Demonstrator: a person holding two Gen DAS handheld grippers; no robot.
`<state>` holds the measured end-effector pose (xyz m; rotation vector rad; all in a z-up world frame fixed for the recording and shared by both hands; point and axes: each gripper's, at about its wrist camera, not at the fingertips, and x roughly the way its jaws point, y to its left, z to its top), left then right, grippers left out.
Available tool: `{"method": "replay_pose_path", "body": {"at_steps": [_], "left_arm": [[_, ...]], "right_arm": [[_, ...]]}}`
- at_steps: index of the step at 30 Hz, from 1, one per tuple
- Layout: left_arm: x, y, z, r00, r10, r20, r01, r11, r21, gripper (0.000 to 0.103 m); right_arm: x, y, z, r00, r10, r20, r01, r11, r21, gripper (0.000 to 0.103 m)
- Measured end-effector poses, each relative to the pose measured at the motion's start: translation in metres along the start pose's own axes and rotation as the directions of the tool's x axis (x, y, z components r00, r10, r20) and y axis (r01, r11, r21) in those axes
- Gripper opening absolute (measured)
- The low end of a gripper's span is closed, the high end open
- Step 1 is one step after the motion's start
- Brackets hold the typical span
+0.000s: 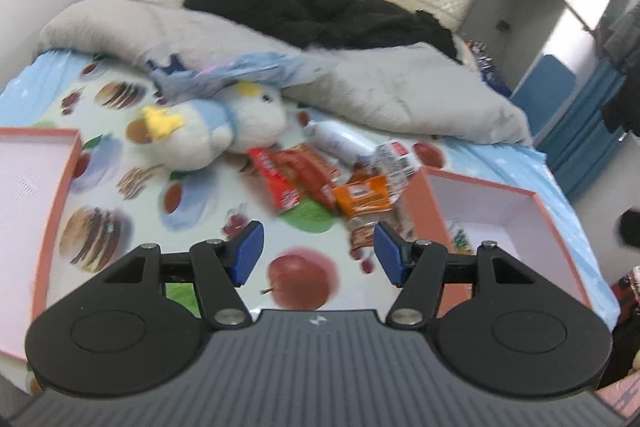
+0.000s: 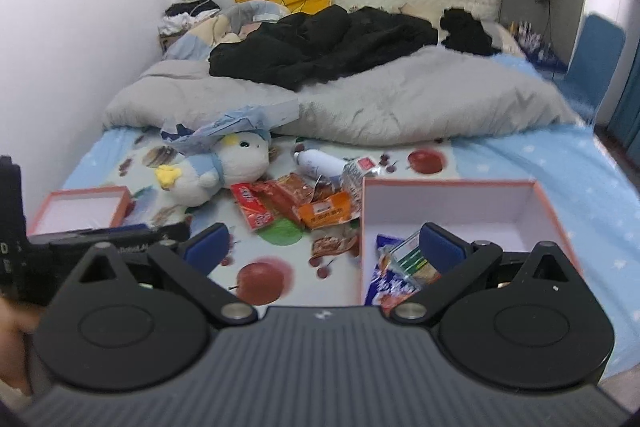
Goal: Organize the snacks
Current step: 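Withdraw both open tools from the box back toward the snack pile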
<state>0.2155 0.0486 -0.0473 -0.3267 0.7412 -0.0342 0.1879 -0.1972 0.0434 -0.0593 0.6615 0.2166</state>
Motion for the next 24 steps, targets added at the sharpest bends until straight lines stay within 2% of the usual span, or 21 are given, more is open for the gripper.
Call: {"method": "replay_pose_path", "body": {"at_steps": [5,11,16,18,20,24], "left_arm": [[0.014,0.013,-0.006,1.0,0.024,-0.02,-0.024,0.999,-0.021,0.066],[0.032,0.029,-0.01,0.999,0.023,-0.04,-0.025,0.998,-0.063,0.066],[0.049,0.04,-0.009,0.998,0.003,-0.057,-0.007,0.997,-0.074,0.066],[0.056,0.044,-0.007,0.998,-0.012,-0.056,0.007,0.997,-0.078,0.066],[0.066,0.048,-0.004,0.999,-0.016,-0.05,0.012,0.997,-0.082,0.066],[0.088,0.061,0.004,0.999,-0.036,-0.024,0.033,0.993,-0.115,0.066]], "right_arm": [[0.01,0.016,0.005,0.997,0.054,-0.062,-0.057,0.998,-0.035,0.103],[0.047,0.026,0.003,0.977,0.101,-0.187,-0.101,0.995,0.007,0.103],[0.066,0.044,0.001,0.98,0.043,-0.195,-0.049,0.998,-0.029,0.103],[0.079,0.049,-0.004,0.966,0.068,-0.248,-0.076,0.997,-0.023,0.103],[0.093,0.047,-0.011,0.949,0.112,-0.294,-0.107,0.994,0.033,0.103],[0.132,0.048,-0.031,0.943,0.074,-0.324,-0.063,0.997,0.045,0.103]]}}
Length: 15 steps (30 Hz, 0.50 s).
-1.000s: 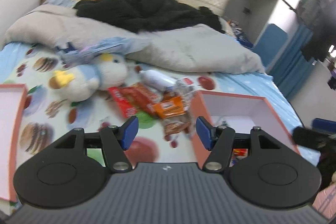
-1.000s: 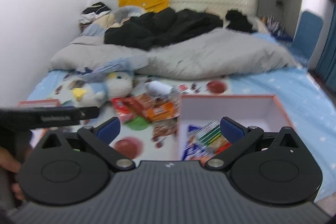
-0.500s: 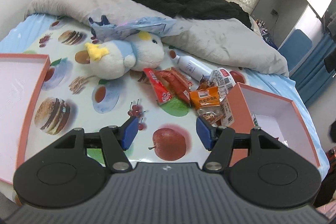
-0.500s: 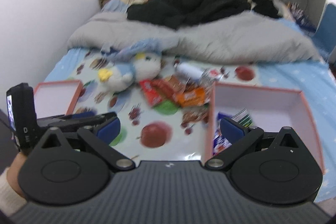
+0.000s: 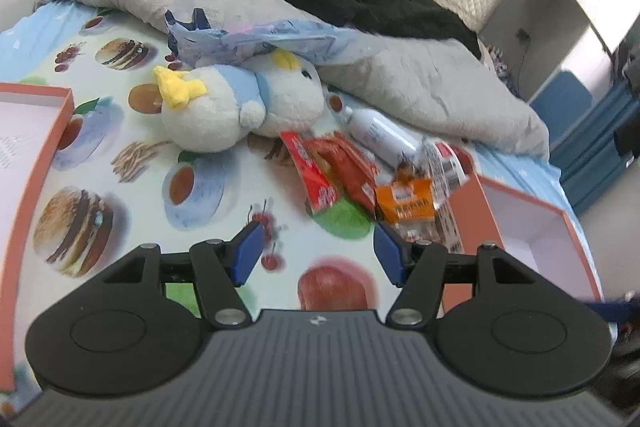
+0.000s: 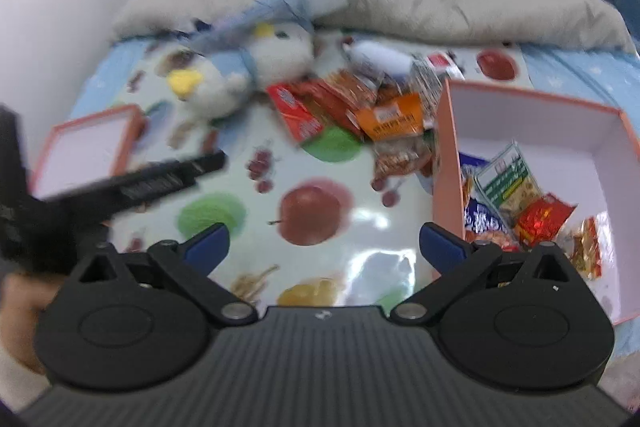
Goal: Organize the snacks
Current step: 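Withdraw both open tools from the box back toward the snack pile, then grasp the red snack packet with left tool while right tool grasps orange-labelled bag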
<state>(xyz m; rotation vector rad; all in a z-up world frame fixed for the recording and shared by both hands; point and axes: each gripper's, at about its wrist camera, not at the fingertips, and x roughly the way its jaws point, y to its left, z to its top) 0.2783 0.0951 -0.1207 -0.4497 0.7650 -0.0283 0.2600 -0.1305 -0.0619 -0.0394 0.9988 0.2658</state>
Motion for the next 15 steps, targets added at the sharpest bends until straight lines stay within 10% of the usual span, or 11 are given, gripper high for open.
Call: {"method": "replay_pose_path", "body": {"at_steps": [15], "left_arm": [[0.092,0.051,0.014,0.989,-0.145,0.008,0.145,0.98,-0.136,0.066]], "right_arm": [[0.089,0.015,-0.009,0.966,-0.076,0.246,0.13,0.969,-0.212,0.1]]}}
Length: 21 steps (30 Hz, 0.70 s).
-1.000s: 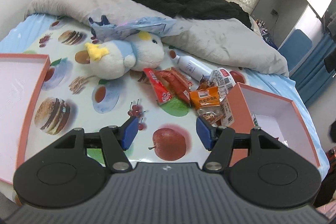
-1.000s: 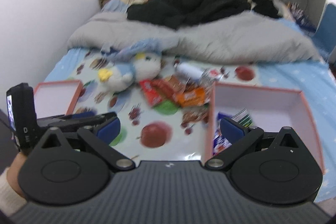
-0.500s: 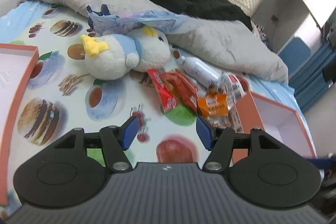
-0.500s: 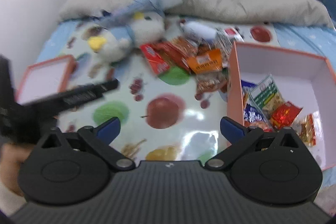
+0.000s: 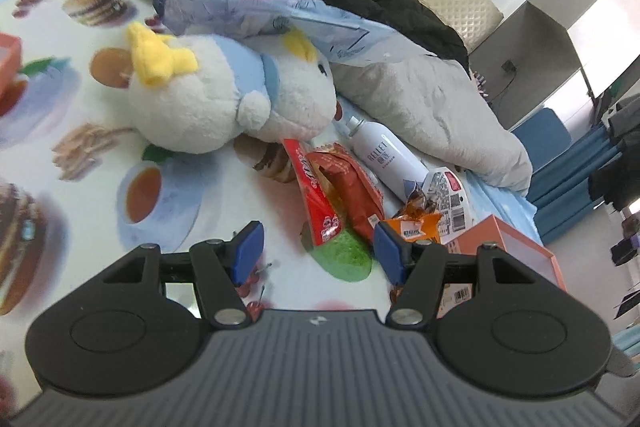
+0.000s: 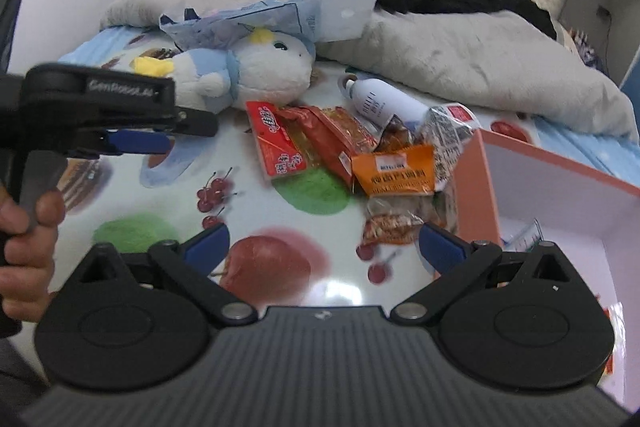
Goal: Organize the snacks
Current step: 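Grasp the red snack packet with left tool while right tool grasps orange-labelled bag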
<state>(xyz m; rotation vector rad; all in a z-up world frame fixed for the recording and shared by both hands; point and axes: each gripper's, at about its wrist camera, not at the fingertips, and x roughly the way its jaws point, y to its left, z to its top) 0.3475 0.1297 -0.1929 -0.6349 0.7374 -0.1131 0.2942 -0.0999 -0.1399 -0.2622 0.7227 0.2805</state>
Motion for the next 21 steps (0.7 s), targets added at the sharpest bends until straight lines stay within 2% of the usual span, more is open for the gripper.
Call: {"method": "replay_pose_path", "body": {"at_steps": [2,4,6,9,16,21], "left_arm": [[0.014,0.005,0.003,1.0,-0.018,-0.007,0.018,1.0,-0.013,0.066],[0.029,0.009,0.006,0.999,-0.051,-0.015,0.051,0.998,-0.037,0.066],[0.044,0.013,0.009,0.996,-0.086,-0.032,0.084,0.995,-0.062,0.066],[0.064,0.014,0.013,0.994,-0.104,-0.041,0.102,0.993,-0.053,0.066],[0.114,0.007,0.017,0.993,-0.092,-0.078,0.092,0.996,-0.005,0.064],[0.137,0.0,0.018,0.995,-0.063,-0.078,0.066,0.997,0.039,0.051]], "right_arm": [[0.015,0.003,0.001,0.999,-0.034,0.006,0.034,0.999,-0.016,0.096],[0.031,0.004,0.003,0.998,-0.056,-0.003,0.056,0.998,-0.026,0.086],[0.044,0.002,0.005,0.998,-0.066,-0.011,0.066,0.998,-0.025,0.085],[0.065,0.001,0.006,0.991,-0.132,-0.017,0.131,0.99,-0.05,0.08],[0.104,-0.012,0.002,0.982,-0.184,-0.041,0.183,0.983,-0.026,0.072],[0.123,-0.012,0.004,0.963,-0.267,-0.025,0.266,0.964,-0.025,0.072]]}}
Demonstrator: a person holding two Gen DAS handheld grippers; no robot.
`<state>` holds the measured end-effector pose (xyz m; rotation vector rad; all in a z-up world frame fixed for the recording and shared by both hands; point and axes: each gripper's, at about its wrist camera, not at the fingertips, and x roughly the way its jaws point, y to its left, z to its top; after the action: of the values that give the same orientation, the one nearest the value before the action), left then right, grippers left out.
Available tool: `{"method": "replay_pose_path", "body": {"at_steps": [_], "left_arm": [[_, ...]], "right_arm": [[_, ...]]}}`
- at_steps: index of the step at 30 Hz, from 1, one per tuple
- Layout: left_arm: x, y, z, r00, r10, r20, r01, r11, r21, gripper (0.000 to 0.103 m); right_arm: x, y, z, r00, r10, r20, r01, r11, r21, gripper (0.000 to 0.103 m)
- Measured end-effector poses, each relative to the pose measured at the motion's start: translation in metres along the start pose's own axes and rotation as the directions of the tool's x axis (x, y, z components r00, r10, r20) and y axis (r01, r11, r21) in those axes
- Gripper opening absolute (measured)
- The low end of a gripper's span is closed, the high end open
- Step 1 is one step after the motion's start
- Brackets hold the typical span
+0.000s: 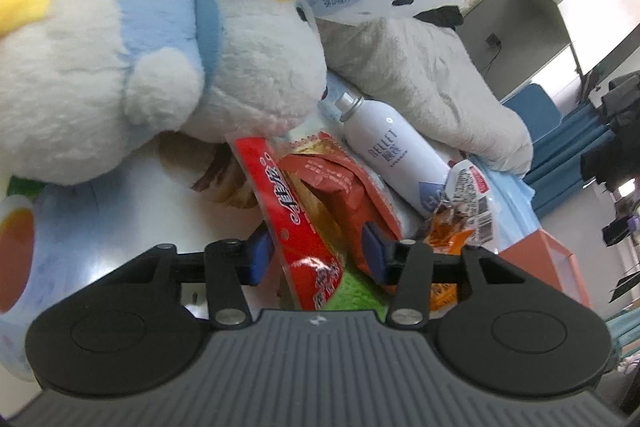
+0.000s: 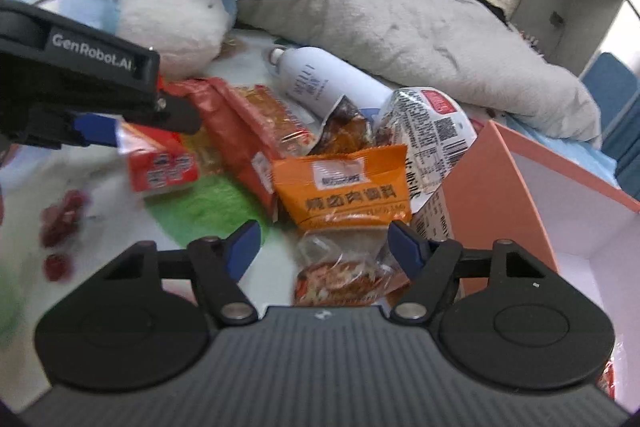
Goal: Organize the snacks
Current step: 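Grasp the red snack packet with left tool while right tool grasps orange-labelled bag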
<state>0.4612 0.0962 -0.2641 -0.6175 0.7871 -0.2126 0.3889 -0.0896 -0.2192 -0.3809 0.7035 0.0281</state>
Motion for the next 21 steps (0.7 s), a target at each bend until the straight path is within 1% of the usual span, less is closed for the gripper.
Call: {"method": "replay_pose_path", "body": {"at_steps": [2,3,5,6,7,8,9,11,13,16,21], "left_arm": [[0.008,0.0,0.0,1.0,0.008,-0.011,-0.008,1.0,-0.004,0.042],[0.011,0.0,0.0,1.0,0.014,-0.017,-0.015,1.0,-0.006,0.038],[0.018,-0.002,-0.001,1.0,0.019,-0.022,-0.019,1.0,-0.002,0.027],[0.02,-0.003,-0.002,0.999,0.024,-0.023,-0.024,1.0,-0.002,0.025],[0.021,-0.003,-0.002,0.999,0.025,-0.023,-0.025,1.0,-0.005,0.02],[0.022,-0.004,-0.002,0.999,0.023,-0.026,-0.023,1.0,-0.007,0.016],[0.02,-0.004,-0.003,0.999,0.025,-0.026,-0.025,1.0,-0.007,0.014],[0.018,-0.009,-0.003,0.999,0.028,-0.016,-0.028,1.0,0.013,0.009],[0.013,-0.015,-0.004,0.999,0.046,-0.003,-0.046,0.998,0.032,0.008],[0.002,-0.018,-0.008,0.998,0.055,0.002,-0.055,0.998,0.028,0.006],[-0.022,-0.018,-0.019,0.996,0.083,0.013,-0.083,0.997,0.008,0.005]], "right_arm": [[0.008,0.0,0.0,1.0,-0.03,-0.004,0.03,1.0,-0.011,0.072],[0.011,0.0,0.0,1.0,-0.03,-0.007,0.03,0.999,-0.013,0.071],[0.017,0.0,-0.001,0.999,-0.024,-0.026,0.023,1.0,-0.018,0.07],[0.019,-0.001,-0.001,0.999,-0.013,-0.035,0.012,1.0,-0.008,0.067],[0.02,-0.002,0.0,0.999,-0.009,-0.038,0.009,1.0,0.0,0.062],[0.019,-0.003,0.0,0.999,-0.003,-0.038,0.004,1.0,0.004,0.063],[0.019,-0.006,0.0,0.999,0.007,-0.042,-0.007,1.0,0.011,0.057],[0.018,-0.009,0.0,0.999,0.019,-0.048,-0.018,1.0,0.021,0.052],[0.013,-0.01,0.0,0.998,0.029,-0.046,-0.028,0.999,0.026,0.048],[0.005,-0.01,-0.002,0.997,0.055,-0.048,-0.053,0.998,0.032,0.043],[-0.016,-0.011,-0.011,0.994,0.09,-0.058,-0.088,0.995,0.044,0.041]]}}
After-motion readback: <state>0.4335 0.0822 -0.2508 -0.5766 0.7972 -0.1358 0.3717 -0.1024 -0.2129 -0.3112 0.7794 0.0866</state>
